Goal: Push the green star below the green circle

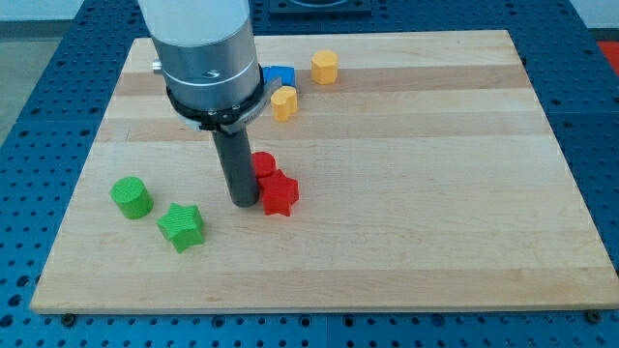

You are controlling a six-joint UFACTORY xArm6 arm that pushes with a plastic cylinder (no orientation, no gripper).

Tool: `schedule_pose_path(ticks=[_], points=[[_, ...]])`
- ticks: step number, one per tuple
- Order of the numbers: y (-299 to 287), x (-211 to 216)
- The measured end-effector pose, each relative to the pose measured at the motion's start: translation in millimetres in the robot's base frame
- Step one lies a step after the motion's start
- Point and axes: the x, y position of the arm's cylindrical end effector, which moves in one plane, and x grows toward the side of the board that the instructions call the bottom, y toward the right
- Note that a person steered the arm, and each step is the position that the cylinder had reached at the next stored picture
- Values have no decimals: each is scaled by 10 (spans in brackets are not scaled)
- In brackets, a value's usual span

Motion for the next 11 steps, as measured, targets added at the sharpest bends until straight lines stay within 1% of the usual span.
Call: schedule_pose_path(ticks=[1, 3, 5, 7, 8, 9, 10, 11], points=[[-115, 230], [-291, 256], [-712, 256], [-814, 267], [-1014, 330], [-1091, 350], [-992, 260], [-885, 65]])
